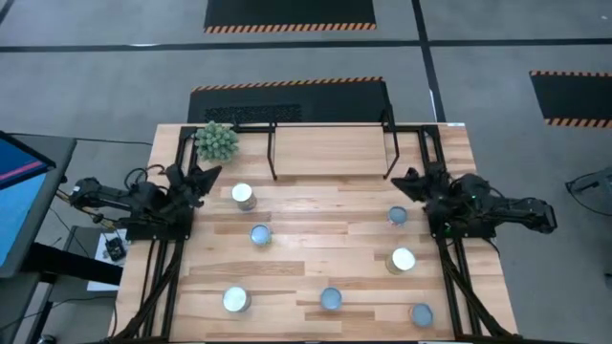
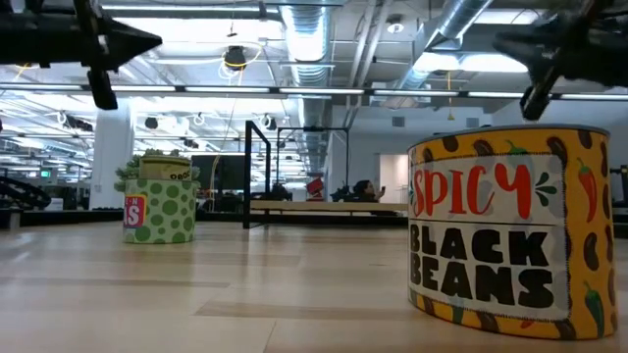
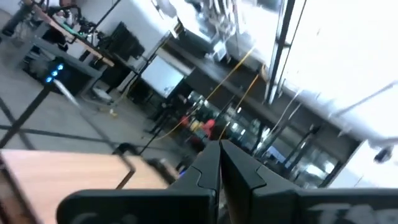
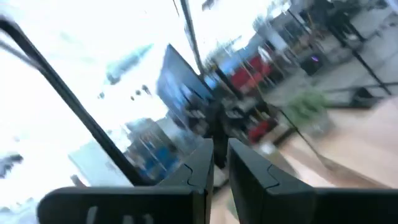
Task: Pick and place cans onto a shelf
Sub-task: Put the canned peaches on the shelf
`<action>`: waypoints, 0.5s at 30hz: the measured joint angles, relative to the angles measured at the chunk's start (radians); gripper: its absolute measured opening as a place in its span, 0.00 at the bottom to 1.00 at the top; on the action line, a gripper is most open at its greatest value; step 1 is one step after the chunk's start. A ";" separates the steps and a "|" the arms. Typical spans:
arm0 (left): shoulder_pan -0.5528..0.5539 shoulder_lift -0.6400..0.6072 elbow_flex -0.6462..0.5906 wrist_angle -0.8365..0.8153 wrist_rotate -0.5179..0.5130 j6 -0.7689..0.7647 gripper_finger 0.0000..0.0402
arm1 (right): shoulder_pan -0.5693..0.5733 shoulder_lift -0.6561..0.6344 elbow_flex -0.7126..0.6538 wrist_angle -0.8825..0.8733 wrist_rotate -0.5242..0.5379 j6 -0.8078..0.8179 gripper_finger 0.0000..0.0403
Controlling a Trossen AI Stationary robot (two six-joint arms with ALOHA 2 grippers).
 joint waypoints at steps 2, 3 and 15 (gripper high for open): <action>0.000 0.013 0.000 0.088 0.042 0.049 0.00 | 0.000 0.002 -0.001 0.056 0.000 0.013 0.18; 0.000 0.028 0.001 0.134 0.069 0.077 0.00 | 0.000 0.002 -0.001 0.101 0.002 -0.004 0.18; 0.000 0.402 0.388 -0.323 0.077 0.216 0.00 | 0.000 0.199 0.228 -0.008 0.098 -0.222 0.17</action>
